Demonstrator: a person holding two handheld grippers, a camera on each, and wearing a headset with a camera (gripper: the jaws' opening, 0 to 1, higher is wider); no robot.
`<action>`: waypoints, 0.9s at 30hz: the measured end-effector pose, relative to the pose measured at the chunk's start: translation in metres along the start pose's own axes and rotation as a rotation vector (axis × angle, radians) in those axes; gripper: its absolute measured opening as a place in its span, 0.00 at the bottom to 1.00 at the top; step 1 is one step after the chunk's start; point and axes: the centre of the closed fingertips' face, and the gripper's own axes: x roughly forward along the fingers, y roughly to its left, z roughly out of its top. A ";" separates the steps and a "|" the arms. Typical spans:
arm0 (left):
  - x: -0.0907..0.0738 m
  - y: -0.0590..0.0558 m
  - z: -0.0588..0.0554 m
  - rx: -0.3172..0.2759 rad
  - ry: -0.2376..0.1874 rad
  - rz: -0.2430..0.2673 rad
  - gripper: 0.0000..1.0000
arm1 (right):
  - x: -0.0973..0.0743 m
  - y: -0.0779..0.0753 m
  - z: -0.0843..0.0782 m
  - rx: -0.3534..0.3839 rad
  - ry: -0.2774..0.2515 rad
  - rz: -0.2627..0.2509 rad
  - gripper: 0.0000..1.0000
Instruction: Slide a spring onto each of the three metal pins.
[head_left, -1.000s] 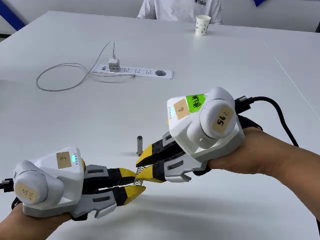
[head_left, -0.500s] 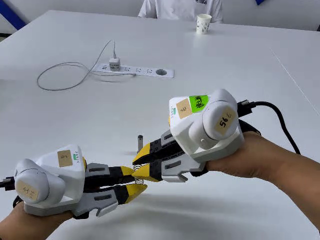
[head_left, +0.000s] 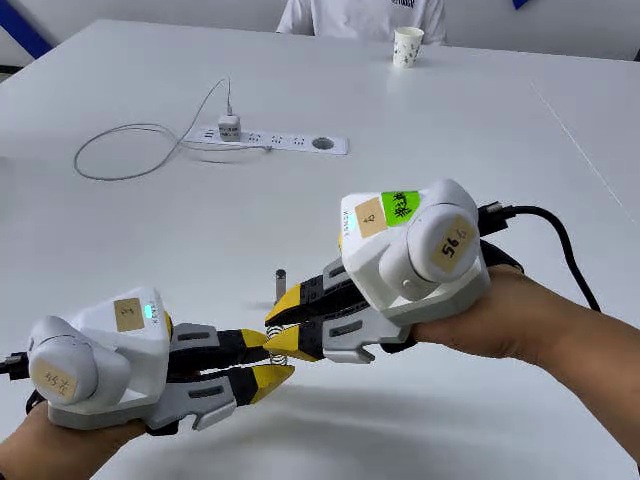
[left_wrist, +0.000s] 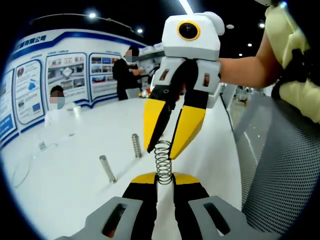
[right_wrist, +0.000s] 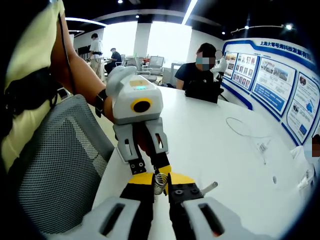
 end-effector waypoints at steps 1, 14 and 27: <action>0.000 0.000 0.000 -0.002 -0.002 0.001 0.12 | 0.000 0.000 -0.001 0.004 0.001 0.001 0.11; -0.001 0.004 -0.002 -0.023 0.007 0.016 0.22 | -0.003 -0.005 -0.001 0.009 0.001 -0.017 0.11; -0.005 0.009 -0.006 -0.060 0.015 0.047 0.35 | -0.008 -0.014 0.001 0.013 -0.002 -0.041 0.11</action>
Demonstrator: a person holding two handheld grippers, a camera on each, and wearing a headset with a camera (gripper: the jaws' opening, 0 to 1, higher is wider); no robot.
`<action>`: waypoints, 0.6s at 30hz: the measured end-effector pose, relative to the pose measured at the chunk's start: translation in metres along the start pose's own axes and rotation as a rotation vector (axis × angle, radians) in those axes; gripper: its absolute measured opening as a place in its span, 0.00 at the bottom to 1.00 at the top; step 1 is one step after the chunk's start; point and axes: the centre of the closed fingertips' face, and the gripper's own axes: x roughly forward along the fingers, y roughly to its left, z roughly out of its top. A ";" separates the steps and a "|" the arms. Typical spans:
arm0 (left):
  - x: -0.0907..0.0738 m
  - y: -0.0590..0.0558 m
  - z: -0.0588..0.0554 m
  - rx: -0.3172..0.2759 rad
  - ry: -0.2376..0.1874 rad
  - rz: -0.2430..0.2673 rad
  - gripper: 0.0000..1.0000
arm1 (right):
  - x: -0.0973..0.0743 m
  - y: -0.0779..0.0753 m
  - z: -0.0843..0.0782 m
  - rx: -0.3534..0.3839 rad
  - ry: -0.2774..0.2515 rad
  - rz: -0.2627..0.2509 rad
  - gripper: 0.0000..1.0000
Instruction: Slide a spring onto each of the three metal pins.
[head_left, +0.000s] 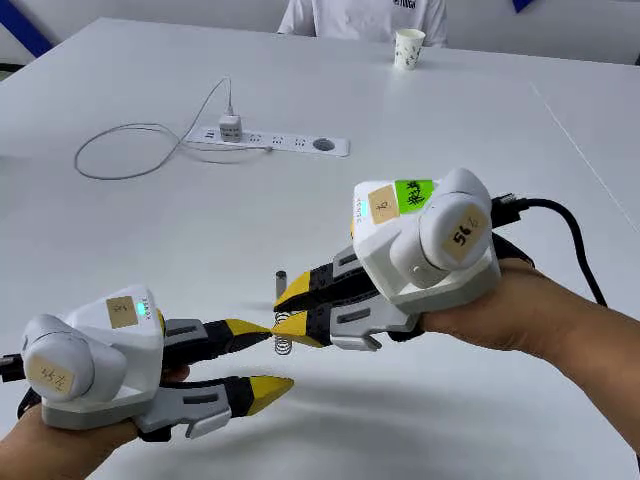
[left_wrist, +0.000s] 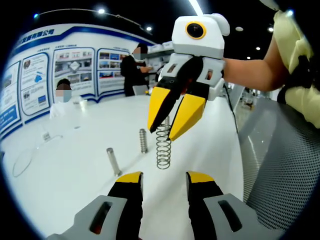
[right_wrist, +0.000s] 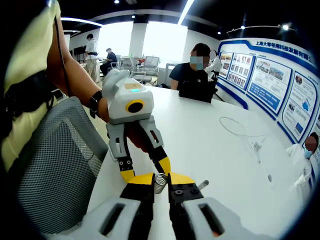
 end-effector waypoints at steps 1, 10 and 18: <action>0.000 0.000 0.000 -0.002 0.001 0.002 0.36 | 0.000 0.000 0.000 0.000 0.000 -0.001 0.11; -0.002 0.005 -0.002 -0.024 0.003 0.026 0.45 | -0.001 -0.005 0.003 -0.001 -0.002 -0.013 0.11; -0.004 0.009 -0.003 -0.043 0.003 0.047 0.52 | -0.002 -0.009 0.003 -0.001 -0.002 -0.023 0.11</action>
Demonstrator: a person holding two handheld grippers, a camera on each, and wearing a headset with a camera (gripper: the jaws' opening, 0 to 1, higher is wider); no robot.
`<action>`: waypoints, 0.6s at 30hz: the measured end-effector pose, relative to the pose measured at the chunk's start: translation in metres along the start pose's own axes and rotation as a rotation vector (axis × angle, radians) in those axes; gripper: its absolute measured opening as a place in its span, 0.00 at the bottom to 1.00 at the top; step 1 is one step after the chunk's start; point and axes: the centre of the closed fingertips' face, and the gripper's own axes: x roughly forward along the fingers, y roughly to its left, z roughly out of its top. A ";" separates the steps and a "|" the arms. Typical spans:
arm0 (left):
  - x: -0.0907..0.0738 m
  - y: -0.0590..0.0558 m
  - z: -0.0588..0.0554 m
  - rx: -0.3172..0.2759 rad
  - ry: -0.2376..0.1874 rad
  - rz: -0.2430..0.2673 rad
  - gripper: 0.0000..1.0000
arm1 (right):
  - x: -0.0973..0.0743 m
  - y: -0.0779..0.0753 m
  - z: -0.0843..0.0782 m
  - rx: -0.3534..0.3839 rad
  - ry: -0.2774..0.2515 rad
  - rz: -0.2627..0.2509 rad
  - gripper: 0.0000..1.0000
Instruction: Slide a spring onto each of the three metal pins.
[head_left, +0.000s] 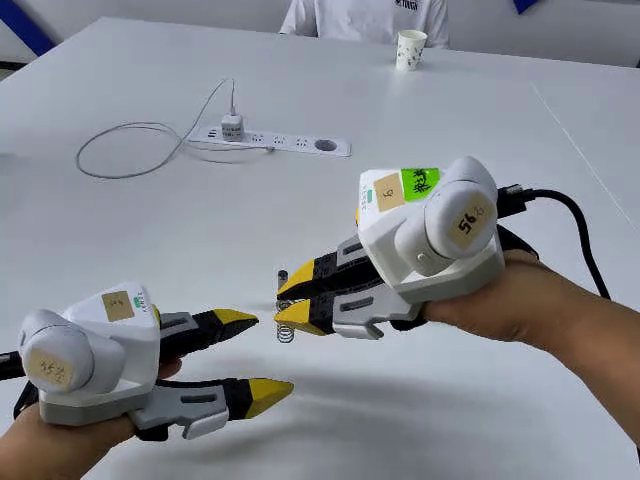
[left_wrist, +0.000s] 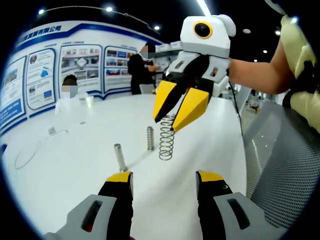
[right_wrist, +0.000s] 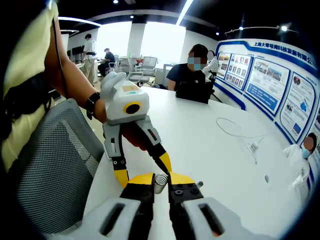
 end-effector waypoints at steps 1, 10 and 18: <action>0.000 0.001 0.000 -0.002 0.001 0.003 0.52 | 0.000 -0.001 0.000 0.001 -0.001 -0.001 0.11; -0.001 0.005 -0.002 -0.017 0.001 0.017 0.57 | 0.000 -0.007 -0.001 0.006 -0.002 -0.012 0.11; -0.001 0.006 -0.003 -0.024 0.002 0.023 0.59 | 0.000 -0.014 -0.002 0.015 0.002 -0.026 0.11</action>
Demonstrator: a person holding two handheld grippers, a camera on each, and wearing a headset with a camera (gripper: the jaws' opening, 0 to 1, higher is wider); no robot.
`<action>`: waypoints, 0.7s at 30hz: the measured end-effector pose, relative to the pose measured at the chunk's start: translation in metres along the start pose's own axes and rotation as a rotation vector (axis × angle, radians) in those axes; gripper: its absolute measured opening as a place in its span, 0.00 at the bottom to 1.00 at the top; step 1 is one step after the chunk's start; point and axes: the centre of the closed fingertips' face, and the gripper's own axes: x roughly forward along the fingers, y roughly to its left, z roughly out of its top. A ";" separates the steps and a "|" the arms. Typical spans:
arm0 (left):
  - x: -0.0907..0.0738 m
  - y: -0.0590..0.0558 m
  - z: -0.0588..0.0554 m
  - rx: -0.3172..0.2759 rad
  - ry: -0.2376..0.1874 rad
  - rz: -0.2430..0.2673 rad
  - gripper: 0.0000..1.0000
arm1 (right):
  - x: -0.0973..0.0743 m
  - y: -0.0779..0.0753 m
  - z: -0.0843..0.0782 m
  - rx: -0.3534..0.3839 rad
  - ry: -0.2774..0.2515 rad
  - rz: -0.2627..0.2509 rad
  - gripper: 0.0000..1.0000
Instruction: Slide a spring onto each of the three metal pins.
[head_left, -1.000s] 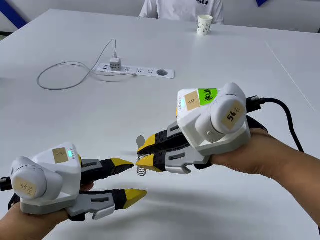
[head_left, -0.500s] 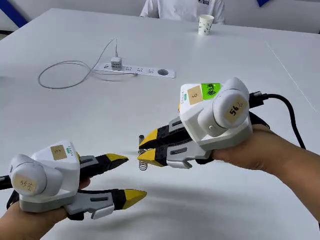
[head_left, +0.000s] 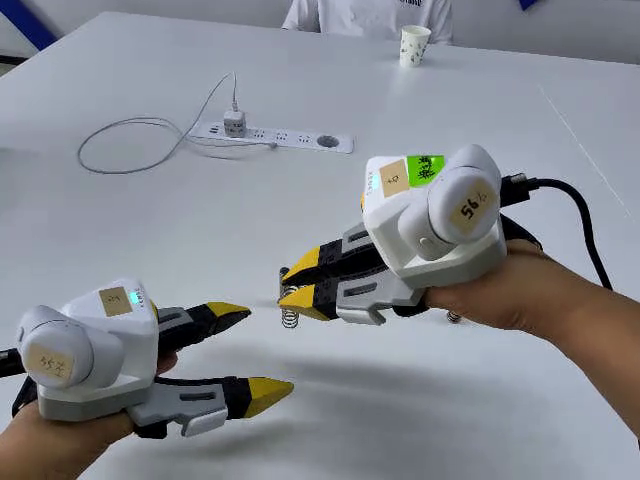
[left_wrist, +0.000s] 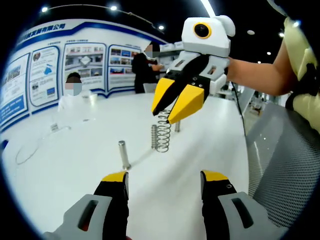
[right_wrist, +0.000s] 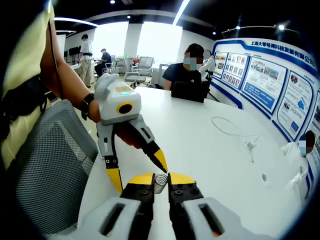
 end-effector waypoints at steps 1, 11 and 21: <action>0.000 0.000 0.000 -0.001 0.001 0.002 0.60 | 0.000 -0.002 0.000 0.000 -0.001 -0.003 0.11; -0.001 0.002 0.000 -0.005 -0.002 0.006 0.60 | 0.000 -0.018 0.004 0.004 0.000 -0.030 0.11; -0.003 0.002 -0.001 -0.012 -0.002 0.011 0.60 | 0.005 -0.035 0.002 0.021 -0.001 -0.064 0.11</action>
